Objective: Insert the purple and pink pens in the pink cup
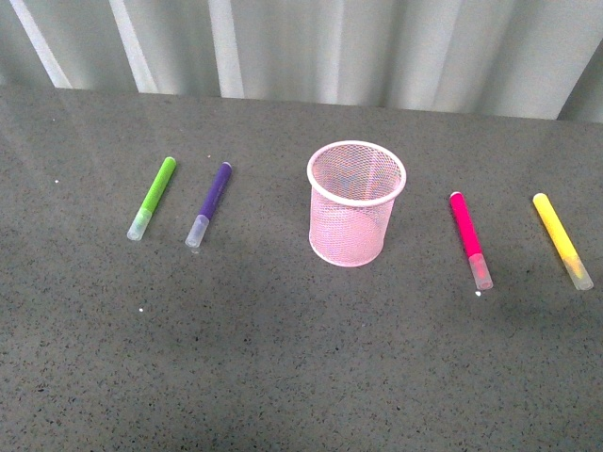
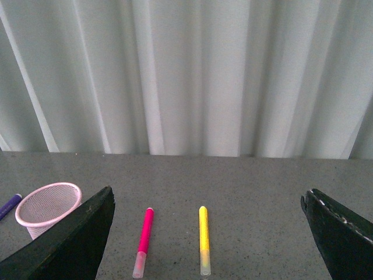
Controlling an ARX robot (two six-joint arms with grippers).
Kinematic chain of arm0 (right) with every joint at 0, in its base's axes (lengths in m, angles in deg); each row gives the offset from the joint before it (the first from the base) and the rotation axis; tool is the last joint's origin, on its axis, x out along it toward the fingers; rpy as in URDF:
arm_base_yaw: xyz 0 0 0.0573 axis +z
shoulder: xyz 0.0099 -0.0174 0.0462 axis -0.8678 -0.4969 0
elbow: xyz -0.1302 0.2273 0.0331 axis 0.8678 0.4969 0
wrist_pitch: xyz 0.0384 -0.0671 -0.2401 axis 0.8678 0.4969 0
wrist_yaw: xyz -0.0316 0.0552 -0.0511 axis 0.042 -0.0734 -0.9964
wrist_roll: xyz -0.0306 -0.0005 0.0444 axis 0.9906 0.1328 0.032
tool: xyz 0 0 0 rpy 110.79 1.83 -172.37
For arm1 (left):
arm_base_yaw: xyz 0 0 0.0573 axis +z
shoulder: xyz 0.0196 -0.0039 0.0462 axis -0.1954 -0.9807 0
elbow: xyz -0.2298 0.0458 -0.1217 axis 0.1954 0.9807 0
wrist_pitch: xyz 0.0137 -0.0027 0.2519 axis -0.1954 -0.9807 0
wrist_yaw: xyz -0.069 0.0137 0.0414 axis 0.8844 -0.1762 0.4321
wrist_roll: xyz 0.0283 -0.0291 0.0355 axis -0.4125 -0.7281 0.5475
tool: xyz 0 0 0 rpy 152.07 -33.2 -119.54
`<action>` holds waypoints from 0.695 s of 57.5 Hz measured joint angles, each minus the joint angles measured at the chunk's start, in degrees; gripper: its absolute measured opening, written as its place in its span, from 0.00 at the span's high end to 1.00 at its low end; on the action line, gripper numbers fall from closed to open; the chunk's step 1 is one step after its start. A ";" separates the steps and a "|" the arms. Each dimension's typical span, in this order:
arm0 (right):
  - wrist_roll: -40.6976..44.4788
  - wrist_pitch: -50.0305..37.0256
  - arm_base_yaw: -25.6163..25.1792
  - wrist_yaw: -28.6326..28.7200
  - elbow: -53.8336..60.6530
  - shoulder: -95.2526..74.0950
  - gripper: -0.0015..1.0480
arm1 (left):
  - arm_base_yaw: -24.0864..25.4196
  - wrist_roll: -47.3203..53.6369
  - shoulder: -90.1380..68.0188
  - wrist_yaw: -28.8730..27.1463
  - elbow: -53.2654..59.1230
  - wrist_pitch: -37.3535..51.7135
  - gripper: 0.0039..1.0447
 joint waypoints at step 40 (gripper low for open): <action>0.00 0.00 0.00 -0.04 0.00 0.02 0.07 | -9.97 -10.40 -13.97 -19.10 -9.22 -19.02 0.06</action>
